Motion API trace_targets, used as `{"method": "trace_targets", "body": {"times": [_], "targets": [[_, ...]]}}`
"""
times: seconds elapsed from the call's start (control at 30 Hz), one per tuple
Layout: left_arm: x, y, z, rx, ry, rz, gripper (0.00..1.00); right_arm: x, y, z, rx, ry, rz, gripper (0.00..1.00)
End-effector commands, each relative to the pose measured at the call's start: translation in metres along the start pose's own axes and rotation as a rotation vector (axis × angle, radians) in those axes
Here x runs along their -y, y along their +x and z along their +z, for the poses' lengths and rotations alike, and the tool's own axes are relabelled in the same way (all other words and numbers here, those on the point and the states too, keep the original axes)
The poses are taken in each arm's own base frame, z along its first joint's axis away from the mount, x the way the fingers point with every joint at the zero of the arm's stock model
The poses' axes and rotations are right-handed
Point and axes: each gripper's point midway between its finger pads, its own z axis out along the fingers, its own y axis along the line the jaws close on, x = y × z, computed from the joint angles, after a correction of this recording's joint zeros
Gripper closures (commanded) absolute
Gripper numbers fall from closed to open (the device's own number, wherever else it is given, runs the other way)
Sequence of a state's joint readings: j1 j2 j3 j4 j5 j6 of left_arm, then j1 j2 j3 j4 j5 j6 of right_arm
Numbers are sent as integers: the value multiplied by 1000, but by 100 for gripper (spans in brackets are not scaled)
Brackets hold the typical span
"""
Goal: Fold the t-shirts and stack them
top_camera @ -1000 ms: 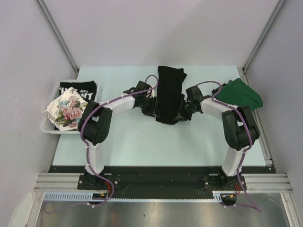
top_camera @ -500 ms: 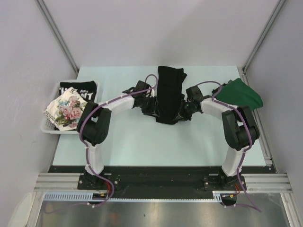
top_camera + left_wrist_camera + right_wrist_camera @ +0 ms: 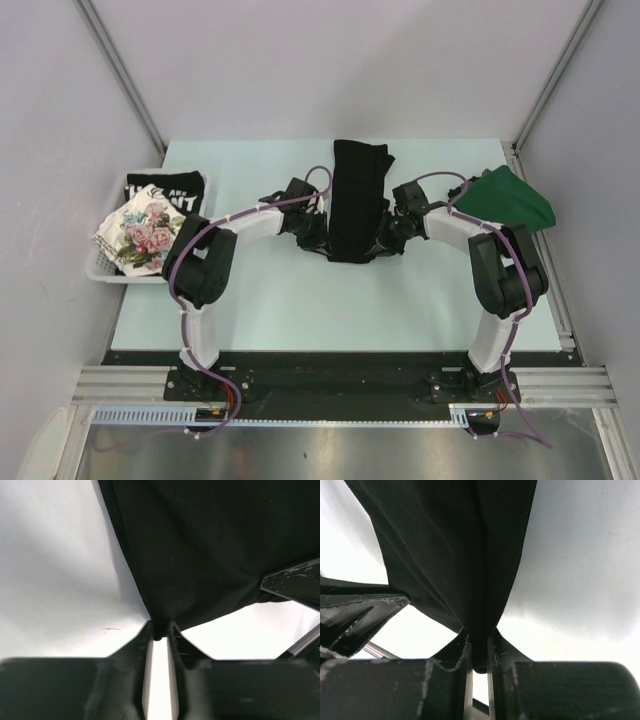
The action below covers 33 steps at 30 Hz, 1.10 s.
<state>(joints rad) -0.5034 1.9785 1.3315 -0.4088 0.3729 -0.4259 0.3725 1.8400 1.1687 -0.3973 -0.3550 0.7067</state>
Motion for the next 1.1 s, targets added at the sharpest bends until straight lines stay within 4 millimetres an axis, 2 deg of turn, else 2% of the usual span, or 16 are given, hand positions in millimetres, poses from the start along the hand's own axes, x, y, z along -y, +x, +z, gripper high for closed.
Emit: {"method": "trace_targets", "body": {"times": [0.0, 0.03, 0.3, 0.53, 0.6, 0.7, 0.87, 1.0, 1.07], "targets": [[7, -6, -5, 21, 28, 16, 90, -6, -3, -7, 8, -26, 3, 93], [7, -6, -4, 18, 28, 16, 100, -8, -4, -8, 12, -31, 2, 94], [5, -4, -8, 12, 12, 33, 100, -12, -15, -21, 55, -54, 13, 96], [25, -29, -38, 68, 17, 87, 100, -23, -21, -45, 103, -81, 3, 100], [30, -31, -47, 81, 27, 98, 100, -27, -15, -56, 106, -76, -19, 100], [33, -23, -56, 80, 39, 98, 100, -21, -2, -68, 97, -25, -45, 100], [31, 4, -60, 44, 50, 81, 100, -10, 22, -78, 49, 50, -82, 100], [31, 28, -68, 12, 56, 83, 100, -11, 46, -81, -14, 57, -72, 100], [35, 33, -76, 18, 60, 92, 100, -11, 55, -84, -29, 69, -68, 100]]}}
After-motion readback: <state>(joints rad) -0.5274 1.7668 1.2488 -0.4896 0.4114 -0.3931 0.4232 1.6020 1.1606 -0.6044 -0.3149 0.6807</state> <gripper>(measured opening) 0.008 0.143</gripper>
